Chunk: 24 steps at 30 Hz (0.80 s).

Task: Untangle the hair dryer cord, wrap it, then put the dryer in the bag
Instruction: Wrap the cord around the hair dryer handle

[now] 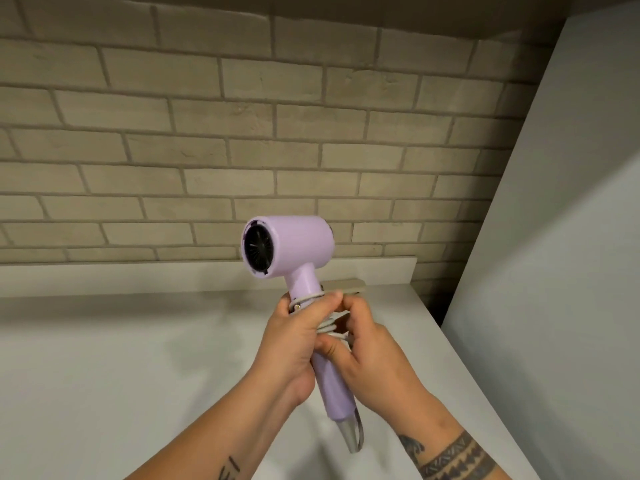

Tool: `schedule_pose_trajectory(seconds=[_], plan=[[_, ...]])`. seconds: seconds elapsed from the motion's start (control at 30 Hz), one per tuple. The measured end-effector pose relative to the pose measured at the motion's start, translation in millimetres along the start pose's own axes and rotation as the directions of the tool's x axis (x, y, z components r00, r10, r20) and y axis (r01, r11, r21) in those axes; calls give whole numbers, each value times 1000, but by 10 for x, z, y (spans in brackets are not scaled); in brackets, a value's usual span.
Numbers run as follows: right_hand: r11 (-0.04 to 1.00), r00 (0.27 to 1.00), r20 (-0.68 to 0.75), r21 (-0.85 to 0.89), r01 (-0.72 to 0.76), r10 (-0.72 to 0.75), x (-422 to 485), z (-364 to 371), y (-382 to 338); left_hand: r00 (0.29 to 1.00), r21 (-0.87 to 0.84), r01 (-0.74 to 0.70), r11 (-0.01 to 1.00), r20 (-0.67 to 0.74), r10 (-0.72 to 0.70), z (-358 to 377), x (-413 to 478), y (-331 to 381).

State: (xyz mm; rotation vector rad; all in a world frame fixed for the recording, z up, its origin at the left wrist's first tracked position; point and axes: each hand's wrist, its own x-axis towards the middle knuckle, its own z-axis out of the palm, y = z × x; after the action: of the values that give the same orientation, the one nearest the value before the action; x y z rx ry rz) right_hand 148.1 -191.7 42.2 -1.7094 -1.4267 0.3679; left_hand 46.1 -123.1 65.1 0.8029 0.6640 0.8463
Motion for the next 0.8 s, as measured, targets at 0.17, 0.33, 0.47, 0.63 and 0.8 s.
schedule_pose_trajectory(seconds=[0.17,0.33,0.47,0.63,0.8], plan=[[970,995,52,222,-98,88,2,11,15,982,-149,181,972,84,-170,-111,61,119],[811,970,170,533,-240,175,67,13,1,950,-176,263,949,218,-223,-221,117,211],[746,949,263,594,-302,175,52,4,-65,919,-179,234,956,361,-157,-298,164,146],[765,978,177,612,-199,113,-37,17,-83,918,1,131,991,378,-122,-353,127,145],[837,998,27,543,-65,60,-73,-70,-17,954,243,-155,958,289,81,-219,28,206]])
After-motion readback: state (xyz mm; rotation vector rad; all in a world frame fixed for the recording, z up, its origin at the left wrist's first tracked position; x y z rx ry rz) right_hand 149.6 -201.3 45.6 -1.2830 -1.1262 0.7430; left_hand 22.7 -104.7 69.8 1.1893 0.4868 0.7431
